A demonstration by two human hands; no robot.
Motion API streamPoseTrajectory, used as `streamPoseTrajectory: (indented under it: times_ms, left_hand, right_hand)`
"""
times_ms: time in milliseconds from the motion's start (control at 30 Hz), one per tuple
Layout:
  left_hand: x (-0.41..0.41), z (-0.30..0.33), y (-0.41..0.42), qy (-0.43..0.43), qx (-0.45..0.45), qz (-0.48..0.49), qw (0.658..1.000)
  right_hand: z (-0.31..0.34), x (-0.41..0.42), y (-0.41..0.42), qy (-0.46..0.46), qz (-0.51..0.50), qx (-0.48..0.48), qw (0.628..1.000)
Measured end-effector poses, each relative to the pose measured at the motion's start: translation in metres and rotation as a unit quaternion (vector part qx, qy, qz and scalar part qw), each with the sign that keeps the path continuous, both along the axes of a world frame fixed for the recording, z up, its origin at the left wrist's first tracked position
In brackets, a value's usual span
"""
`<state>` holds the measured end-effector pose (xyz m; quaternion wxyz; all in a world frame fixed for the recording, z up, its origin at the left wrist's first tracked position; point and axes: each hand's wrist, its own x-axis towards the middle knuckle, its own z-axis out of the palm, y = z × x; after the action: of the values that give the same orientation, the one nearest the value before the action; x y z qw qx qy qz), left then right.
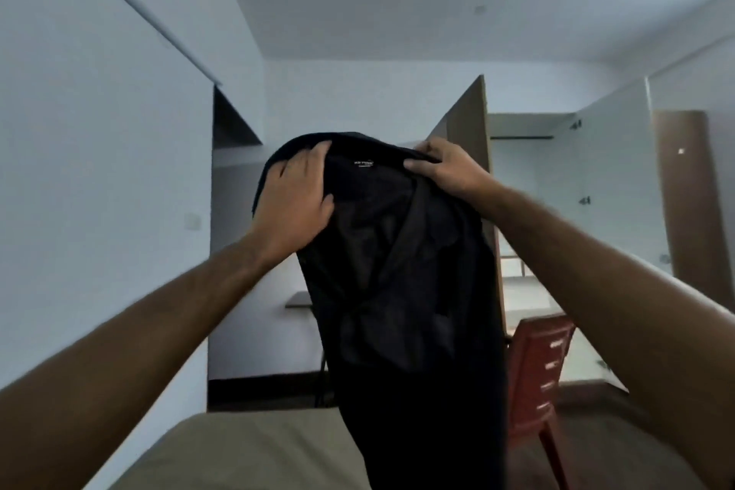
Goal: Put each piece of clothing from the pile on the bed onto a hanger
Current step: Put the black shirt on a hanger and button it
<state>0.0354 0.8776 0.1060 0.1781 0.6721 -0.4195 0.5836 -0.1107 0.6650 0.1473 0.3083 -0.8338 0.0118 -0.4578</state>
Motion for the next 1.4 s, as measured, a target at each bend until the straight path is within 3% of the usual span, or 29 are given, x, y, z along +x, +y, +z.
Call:
streamPoseTrajectory:
  times_ms: [67, 133, 233, 333, 367, 500, 600, 700, 800, 900, 1000, 1100, 1233, 1333, 1400]
  left_hand:
    - [-0.001, 0.012, 0.009, -0.145, 0.049, 0.101, 0.983]
    - [0.000, 0.015, 0.012, -0.218, 0.116, 0.161, 0.955]
    - [-0.003, 0.005, 0.014, -0.215, 0.166, 0.209, 0.940]
    - [-0.004, -0.007, 0.016, -0.178, 0.234, 0.249, 0.923]
    - [-0.003, -0.012, 0.017, -0.167, 0.251, 0.256, 0.918]
    - [-0.006, -0.033, 0.019, -0.157, 0.288, 0.240, 0.914]
    - [-0.008, -0.046, 0.021, -0.193, 0.298, 0.202, 0.913]
    - [-0.001, -0.043, 0.028, -0.189, 0.305, 0.217, 0.908]
    - [-0.001, -0.030, 0.039, -0.177, 0.326, 0.290, 0.882]
    - [-0.010, -0.019, 0.047, -0.185, 0.318, 0.384, 0.847]
    - [-0.021, -0.011, 0.055, -0.146, 0.310, 0.418, 0.841]
    - [-0.018, -0.008, 0.067, -0.147, 0.305, 0.331, 0.881]
    - [-0.021, -0.019, 0.083, -0.295, 0.282, 0.075, 0.910]
    - [-0.031, -0.020, 0.075, -0.237, 0.237, 0.040, 0.941]
    - [-0.035, -0.023, 0.067, -0.187, 0.304, 0.070, 0.931]
  right_hand:
    - [0.014, -0.014, -0.010, 0.034, -0.107, -0.106, 0.988]
    - [0.012, -0.022, -0.015, 0.051, -0.264, -0.221, 0.937]
    - [-0.001, -0.027, -0.012, 0.022, -0.385, -0.317, 0.866]
    - [-0.007, -0.030, -0.011, 0.001, -0.436, -0.385, 0.813]
    - [-0.006, -0.033, -0.012, -0.004, -0.433, -0.384, 0.816]
    - [0.001, -0.042, -0.013, -0.053, -0.361, -0.286, 0.886]
    - [0.000, -0.050, -0.010, -0.094, -0.384, -0.336, 0.855]
    - [0.000, -0.055, -0.014, -0.028, -0.413, -0.313, 0.855]
    - [-0.002, -0.059, -0.025, 0.010, -0.372, -0.204, 0.906]
    - [-0.001, -0.055, -0.034, -0.021, -0.298, -0.091, 0.950]
    - [0.000, -0.047, -0.028, -0.032, -0.257, -0.092, 0.962]
    - [-0.003, -0.035, -0.017, -0.015, -0.202, -0.096, 0.975]
    - [-0.014, -0.017, 0.001, -0.031, -0.090, -0.031, 0.995]
    - [-0.023, -0.007, 0.025, -0.010, -0.025, -0.047, 0.999]
    - [-0.028, 0.001, 0.041, -0.001, -0.024, -0.086, 0.996]
